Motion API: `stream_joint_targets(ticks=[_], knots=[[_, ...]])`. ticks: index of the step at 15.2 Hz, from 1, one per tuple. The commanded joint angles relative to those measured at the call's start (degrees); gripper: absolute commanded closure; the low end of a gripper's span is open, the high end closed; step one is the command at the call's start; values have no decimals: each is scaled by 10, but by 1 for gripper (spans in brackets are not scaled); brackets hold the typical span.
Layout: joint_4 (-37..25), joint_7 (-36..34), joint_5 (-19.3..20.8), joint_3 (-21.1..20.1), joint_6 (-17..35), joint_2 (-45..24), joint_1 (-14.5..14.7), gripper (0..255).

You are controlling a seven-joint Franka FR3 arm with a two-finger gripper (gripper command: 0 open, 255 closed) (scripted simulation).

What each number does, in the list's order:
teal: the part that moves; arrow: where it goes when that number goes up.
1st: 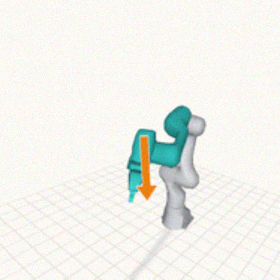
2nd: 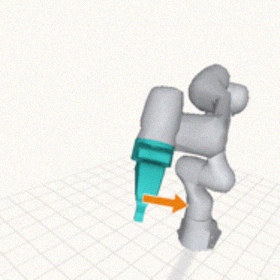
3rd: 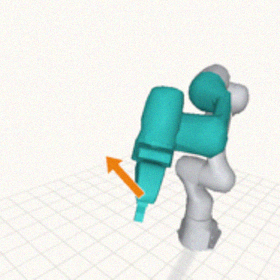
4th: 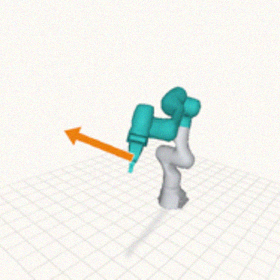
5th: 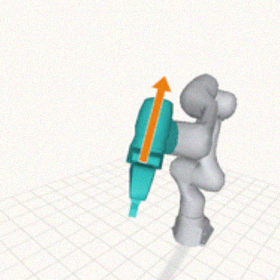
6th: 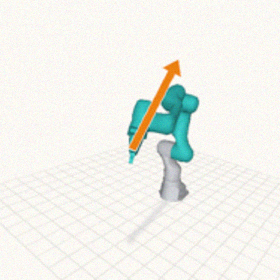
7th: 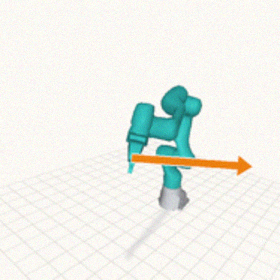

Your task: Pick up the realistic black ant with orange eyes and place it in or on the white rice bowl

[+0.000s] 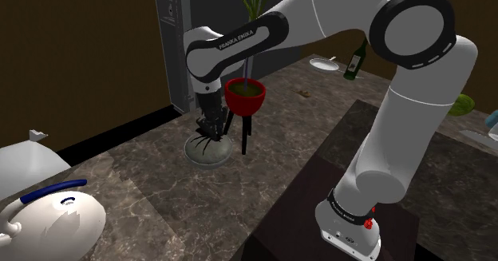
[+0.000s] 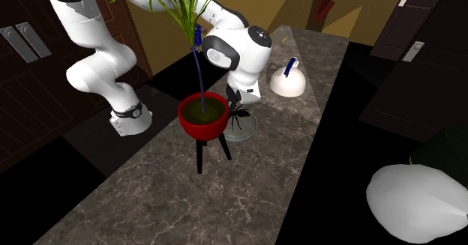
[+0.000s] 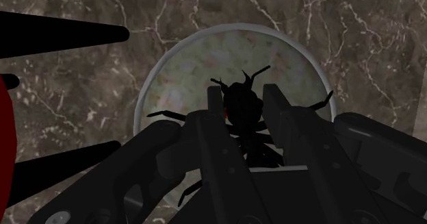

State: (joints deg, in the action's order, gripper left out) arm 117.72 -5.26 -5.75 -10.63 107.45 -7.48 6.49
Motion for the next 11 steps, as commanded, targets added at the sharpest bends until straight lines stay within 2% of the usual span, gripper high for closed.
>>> stream_joint_targets(ticks=[1,2,3,8,11], knots=[[0,0,0,0,0,0,0,255],[0,0,0,0,0,0,0,255],[0,0,0,0,0,0,0,0],[0,0,0,0,0,0,0,0],[-54,-1,2,2,-57,3,-3,0]])
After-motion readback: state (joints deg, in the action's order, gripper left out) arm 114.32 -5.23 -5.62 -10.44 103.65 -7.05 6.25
